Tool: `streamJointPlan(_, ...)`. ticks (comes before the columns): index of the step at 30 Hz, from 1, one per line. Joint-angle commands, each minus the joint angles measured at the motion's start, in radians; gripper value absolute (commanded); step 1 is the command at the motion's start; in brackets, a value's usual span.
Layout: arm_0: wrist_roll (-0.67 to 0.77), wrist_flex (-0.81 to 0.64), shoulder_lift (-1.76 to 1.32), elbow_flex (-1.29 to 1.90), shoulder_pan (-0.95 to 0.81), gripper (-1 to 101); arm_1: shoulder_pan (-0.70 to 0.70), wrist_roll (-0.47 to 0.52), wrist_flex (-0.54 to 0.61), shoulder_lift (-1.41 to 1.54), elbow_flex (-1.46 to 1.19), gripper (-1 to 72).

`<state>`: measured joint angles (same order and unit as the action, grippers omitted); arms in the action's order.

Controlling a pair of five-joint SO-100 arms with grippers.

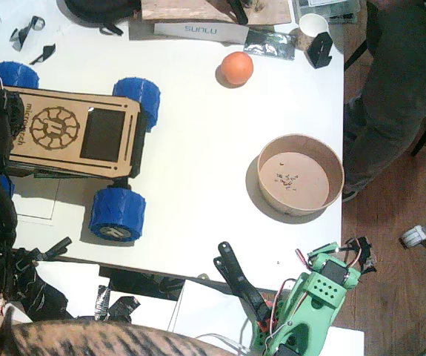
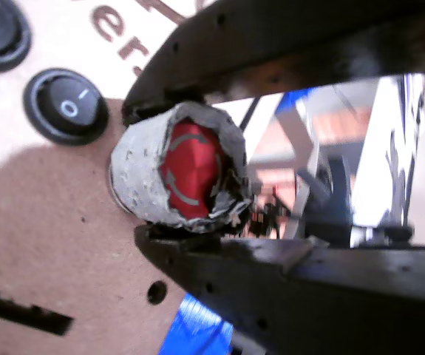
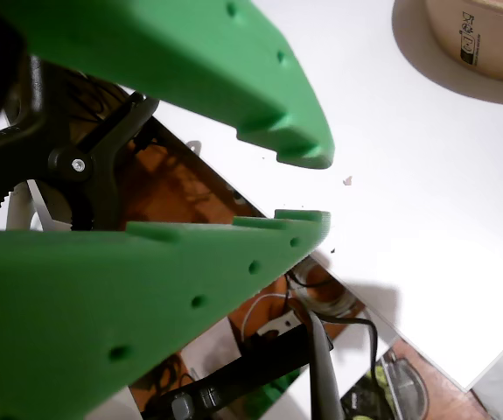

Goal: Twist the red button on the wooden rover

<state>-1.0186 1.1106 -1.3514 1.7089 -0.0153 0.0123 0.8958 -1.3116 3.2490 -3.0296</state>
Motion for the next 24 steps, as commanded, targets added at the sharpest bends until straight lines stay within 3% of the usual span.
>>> streamJointPlan(1,-0.077,0.020,-0.067,-0.041,-0.109,0,0.003,0.009,-0.006,0.002,0.005,2.5)
streamJointPlan(9,-0.236,0.063,-0.067,-0.043,-0.164,0,0.003,0.009,-0.006,0.002,0.005,2.5)
streamJointPlan(24,-0.302,0.072,-0.051,-0.043,-0.170,0,0.003,0.009,-0.006,0.002,0.005,2.5)
